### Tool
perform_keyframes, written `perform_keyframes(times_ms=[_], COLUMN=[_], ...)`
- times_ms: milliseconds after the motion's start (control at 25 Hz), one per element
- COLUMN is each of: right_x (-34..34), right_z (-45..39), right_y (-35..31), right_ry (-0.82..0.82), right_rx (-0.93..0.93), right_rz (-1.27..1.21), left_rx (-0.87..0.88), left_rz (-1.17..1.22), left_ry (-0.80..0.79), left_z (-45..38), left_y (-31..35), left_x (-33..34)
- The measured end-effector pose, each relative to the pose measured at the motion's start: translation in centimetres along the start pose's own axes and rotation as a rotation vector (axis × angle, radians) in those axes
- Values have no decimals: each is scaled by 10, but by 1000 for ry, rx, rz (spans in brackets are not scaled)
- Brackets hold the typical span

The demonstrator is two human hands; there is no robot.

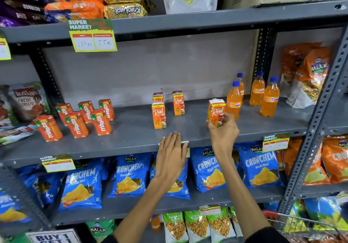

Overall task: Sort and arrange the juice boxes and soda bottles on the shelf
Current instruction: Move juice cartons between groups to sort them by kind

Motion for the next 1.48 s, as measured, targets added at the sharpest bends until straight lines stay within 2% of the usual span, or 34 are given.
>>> perform_keyframes(times_ms=[200,320,760,880,960,1120,1280,1480], right_x=[53,77,104,91,76,55,69,114], right_z=[30,38,27,28,40,81,122,185], right_y=[-23,-23,-19,-23,-24,-29,-50,-84], right_ry=[-198,-264,-356,-364,-303,-235,-300,-385], right_rx=[4,-10,-2,40,-32,-262,-291,-297], right_rz=[25,104,216,143,104,52,-50,-131], left_rx=[-54,-40,2,-22,-58,-127,-202,-415], left_rz=[6,-4,-11,91,205,307,288,338], left_ry=[-1,-7,88,83,79,205,344,505], left_z=[-2,0,1,-2,-2,11,24,32], left_y=[-26,-31,-36,-38,-42,-61,-100,-181], left_x=[-4,-4,3,1,-6,-28,-56,-97])
Point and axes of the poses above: each hand's wrist, its own z-axis away from the middle knuckle, its own x-axis out of the palm, y = z × x, the point moved 1 cm from there along -z, towards the middle knuckle, and after that the axes turned 11 degrees about y, right-handed, at the moved point
